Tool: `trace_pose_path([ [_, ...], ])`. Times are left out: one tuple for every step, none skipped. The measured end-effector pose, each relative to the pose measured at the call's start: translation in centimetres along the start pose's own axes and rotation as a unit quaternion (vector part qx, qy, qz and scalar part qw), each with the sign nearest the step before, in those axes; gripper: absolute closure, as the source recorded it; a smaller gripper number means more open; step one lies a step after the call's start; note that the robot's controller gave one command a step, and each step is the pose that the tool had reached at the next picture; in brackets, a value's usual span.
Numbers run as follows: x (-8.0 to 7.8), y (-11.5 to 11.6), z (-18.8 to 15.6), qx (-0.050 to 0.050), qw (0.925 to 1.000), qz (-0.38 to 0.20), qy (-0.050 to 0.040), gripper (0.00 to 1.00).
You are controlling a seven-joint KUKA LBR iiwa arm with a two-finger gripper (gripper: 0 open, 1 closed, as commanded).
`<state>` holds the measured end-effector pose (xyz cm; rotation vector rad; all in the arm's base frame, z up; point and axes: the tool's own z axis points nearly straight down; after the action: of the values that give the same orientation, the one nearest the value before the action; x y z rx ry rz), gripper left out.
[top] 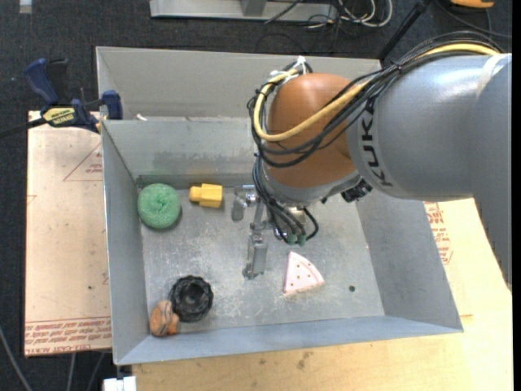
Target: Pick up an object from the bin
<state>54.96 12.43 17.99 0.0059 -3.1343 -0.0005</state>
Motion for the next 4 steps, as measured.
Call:
trace_pose_path([
  [-0.2, -0.1, -0.5, 0.0, 1.0, 0.001, -0.0037, 0.0],
  [0.9, 1.9, 2.8, 0.0, 0.9995, -0.03, -0.0073, 0.0],
  [2.0, 3.7, 6.9, 0.0, 0.9912, -0.132, -0.0044, 0.0],
  [3.5, 4.2, 8.9, 0.0, 0.9797, -0.201, -0.0028, 0.0],
])
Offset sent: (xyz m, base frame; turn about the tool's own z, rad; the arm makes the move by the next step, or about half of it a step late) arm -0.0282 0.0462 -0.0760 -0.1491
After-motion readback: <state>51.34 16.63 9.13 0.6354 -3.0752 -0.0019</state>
